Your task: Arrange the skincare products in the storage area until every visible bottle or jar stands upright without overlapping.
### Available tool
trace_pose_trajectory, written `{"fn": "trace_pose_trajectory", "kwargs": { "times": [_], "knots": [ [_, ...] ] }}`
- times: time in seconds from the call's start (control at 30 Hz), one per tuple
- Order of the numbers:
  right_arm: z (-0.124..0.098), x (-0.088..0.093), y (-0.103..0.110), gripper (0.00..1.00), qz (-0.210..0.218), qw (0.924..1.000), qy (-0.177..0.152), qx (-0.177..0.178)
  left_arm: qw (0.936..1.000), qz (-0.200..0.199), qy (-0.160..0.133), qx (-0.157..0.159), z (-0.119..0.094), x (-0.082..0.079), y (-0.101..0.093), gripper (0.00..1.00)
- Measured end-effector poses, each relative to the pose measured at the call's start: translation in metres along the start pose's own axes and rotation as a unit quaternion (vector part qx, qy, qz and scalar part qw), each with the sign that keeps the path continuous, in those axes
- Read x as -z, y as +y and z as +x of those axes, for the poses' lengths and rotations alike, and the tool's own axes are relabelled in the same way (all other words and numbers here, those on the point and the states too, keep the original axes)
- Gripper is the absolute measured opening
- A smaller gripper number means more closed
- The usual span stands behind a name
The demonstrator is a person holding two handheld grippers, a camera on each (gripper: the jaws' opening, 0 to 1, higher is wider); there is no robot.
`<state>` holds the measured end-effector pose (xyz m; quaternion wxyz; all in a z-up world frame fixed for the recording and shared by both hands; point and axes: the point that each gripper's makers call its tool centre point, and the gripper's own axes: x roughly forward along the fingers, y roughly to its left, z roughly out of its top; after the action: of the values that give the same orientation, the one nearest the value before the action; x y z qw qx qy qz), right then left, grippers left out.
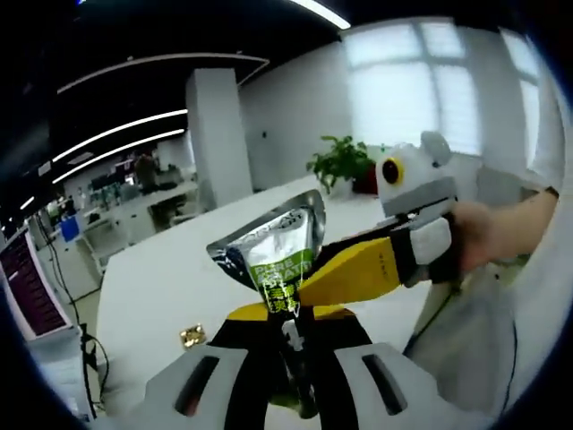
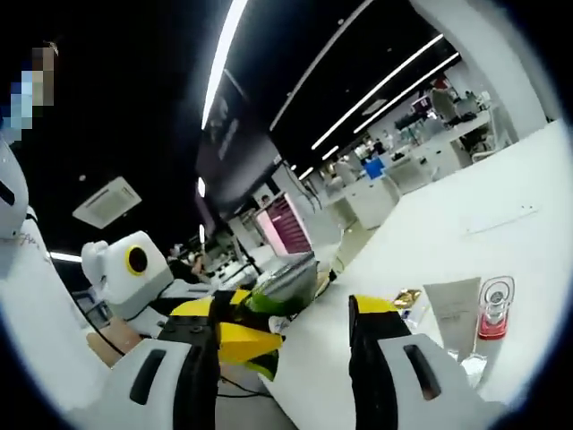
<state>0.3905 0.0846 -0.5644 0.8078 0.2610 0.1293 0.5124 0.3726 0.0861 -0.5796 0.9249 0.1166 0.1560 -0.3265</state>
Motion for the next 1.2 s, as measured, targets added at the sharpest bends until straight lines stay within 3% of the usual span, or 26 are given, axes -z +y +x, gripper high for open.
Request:
{"fn": "trace_pose_trajectory", "kwargs": {
  "times": [0.1, 0.2, 0.23, 0.37, 0.57, 0.77, 0.87, 0.9, 0.97, 1.07, 1.2],
  "knots": [
    [-0.001, -0.005, -0.004, 0.48, 0.022, 0.9996, -0.017, 0.001, 1.0, 0.001, -0.001, 0.008, -0.001, 0.0, -0.004, 0.08],
    [-0.002, -0.011, -0.006, 0.32, 0.058, 0.9975, -0.039, -0.003, 0.9999, 0.002, -0.004, 0.015, -0.001, -0.001, -0.008, 0.08],
    [-0.001, -0.013, 0.001, 0.26, 0.077, 0.9958, -0.046, -0.021, 0.9999, 0.001, -0.003, 0.016, 0.0, 0.0, -0.008, 0.08],
    [-0.001, -0.012, 0.001, 0.21, 0.083, 0.9953, -0.049, -0.015, 0.9998, 0.001, -0.006, 0.018, 0.0, 0.001, -0.007, 0.1],
    [-0.003, -0.011, 0.009, 0.14, 0.071, 0.9961, -0.041, -0.033, 0.9992, -0.002, -0.017, 0.036, 0.001, 0.003, -0.009, 0.25],
    [-0.006, -0.012, 0.012, 0.09, 0.1, 0.9928, -0.042, -0.052, 0.9979, -0.038, -0.03, 0.044, -0.003, 0.001, -0.001, 0.45],
    [-0.006, -0.013, 0.012, 0.04, 0.092, 0.9935, -0.041, -0.053, 0.9929, -0.073, -0.063, 0.07, -0.006, -0.007, 0.001, 0.67],
    [-0.006, -0.009, 0.01, 0.04, 0.083, 0.995, -0.026, -0.048, 0.9932, -0.072, -0.065, 0.064, -0.009, -0.007, 0.009, 0.68],
    [-0.006, -0.008, 0.008, 0.04, 0.079, 0.9957, -0.022, -0.044, 0.9912, -0.081, -0.076, 0.072, -0.008, -0.013, 0.002, 0.65],
    [-0.009, -0.013, 0.015, 0.04, 0.112, 0.9908, -0.031, -0.069, 0.9873, -0.111, -0.079, 0.082, -0.01, -0.011, 0.013, 0.67],
    [-0.012, -0.018, 0.029, 0.04, 0.132, 0.9844, -0.025, -0.114, 0.9702, -0.161, -0.094, 0.154, -0.018, -0.016, 0.008, 0.6]
  ]
}}
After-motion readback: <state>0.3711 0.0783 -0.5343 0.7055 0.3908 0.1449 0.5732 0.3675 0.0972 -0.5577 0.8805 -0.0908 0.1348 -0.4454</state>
